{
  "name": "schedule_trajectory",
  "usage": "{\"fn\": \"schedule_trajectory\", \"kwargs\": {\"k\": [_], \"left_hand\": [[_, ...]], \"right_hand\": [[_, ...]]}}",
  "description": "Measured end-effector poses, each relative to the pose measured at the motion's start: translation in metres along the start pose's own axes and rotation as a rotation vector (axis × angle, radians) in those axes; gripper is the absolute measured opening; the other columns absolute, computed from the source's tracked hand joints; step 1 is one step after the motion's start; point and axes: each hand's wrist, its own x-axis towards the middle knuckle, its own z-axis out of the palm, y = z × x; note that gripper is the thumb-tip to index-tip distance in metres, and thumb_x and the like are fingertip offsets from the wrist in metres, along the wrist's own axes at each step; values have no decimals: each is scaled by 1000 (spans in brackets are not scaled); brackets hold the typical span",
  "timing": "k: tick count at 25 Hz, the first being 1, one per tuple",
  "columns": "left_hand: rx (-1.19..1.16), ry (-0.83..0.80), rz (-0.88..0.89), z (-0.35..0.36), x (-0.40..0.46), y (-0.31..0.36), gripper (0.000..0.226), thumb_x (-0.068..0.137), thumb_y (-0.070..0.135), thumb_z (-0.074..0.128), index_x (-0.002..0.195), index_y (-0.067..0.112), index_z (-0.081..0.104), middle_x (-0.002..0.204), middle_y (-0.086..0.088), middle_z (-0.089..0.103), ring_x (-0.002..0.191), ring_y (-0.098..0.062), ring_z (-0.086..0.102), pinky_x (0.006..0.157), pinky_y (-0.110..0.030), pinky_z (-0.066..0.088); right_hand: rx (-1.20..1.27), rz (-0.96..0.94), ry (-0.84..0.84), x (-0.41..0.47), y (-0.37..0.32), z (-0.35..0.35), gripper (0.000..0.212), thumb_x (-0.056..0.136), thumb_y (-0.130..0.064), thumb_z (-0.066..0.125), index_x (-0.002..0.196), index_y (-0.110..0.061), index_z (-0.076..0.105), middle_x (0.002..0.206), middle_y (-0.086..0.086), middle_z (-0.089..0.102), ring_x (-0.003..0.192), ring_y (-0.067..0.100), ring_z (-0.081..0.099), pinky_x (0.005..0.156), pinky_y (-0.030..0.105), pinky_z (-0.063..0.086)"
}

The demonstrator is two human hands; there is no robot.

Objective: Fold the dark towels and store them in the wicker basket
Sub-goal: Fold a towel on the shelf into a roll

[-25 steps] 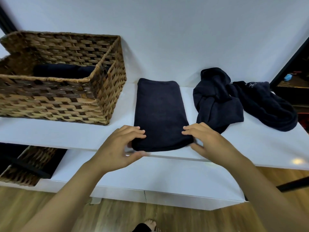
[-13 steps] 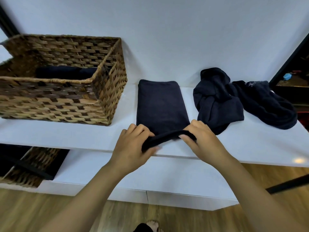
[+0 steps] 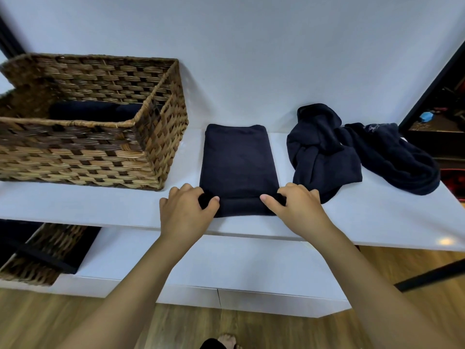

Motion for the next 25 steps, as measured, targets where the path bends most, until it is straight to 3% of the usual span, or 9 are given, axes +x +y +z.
{"fn": "schedule_trajectory", "kwargs": {"k": [2,4,6,8,13,18,20,22,25], "left_hand": [[42,144,73,-6,-4,4,17,90,40,61,91,25,53,94,9,52,97,-21,49,81,-37,31],[77,350,338,-8,-15,14,13,87,27,65,96,24,56,97,6,55,94,-22,50,81,-38,31],[68,324,644,0,-29,30,11,88,20,64,98,23,63,96,6,59,90,-22,53,79,-37,36],[105,227,771,18,-38,36,19,87,14,68,106,18,69,98,4,63,87,-23,57,76,-35,43],[-7,193,635,28,-30,25,29,84,11,78,112,10,73,100,1,67,86,-22,60,68,-36,54],[3,181,630,20,-16,2,37,82,18,83,116,9,73,97,2,69,84,-21,58,70,-29,52],[25,175,660,20,-13,-1,35,84,16,80,117,9,73,96,1,68,84,-21,57,71,-30,51],[56,190,681,22,-10,2,30,84,13,78,114,8,72,94,0,65,81,-23,54,68,-34,50],[73,186,673,24,-7,6,22,86,12,74,108,11,70,93,1,60,81,-23,51,67,-36,47]], "right_hand": [[34,52,-35,2,-2,-5,54,94,-60,54,67,-18,32,65,-3,37,61,18,35,91,40,38],[89,81,-22,1,-4,-5,47,92,-59,58,74,-22,35,67,-7,42,60,16,38,89,38,36],[64,45,64,-1,-4,-3,41,92,-57,61,85,-24,38,77,-9,48,69,16,45,87,38,37],[-17,-17,145,-2,-3,2,38,92,-56,60,94,-24,40,90,-8,49,82,19,47,85,39,38],[26,-39,180,-1,5,12,32,93,-55,58,95,-27,43,94,-11,45,89,18,42,86,35,34],[167,-82,206,-5,19,8,15,98,-29,60,92,-19,50,97,-5,54,88,20,48,84,39,42],[-26,-206,387,-9,20,9,12,91,-9,68,91,-16,58,97,0,55,83,23,47,74,39,45],[-224,-489,525,-13,16,19,20,80,7,66,89,-11,67,95,5,60,83,26,46,69,37,40],[-217,-726,490,-19,6,36,24,88,-6,55,104,-5,72,98,7,65,86,28,55,74,37,46]]}}
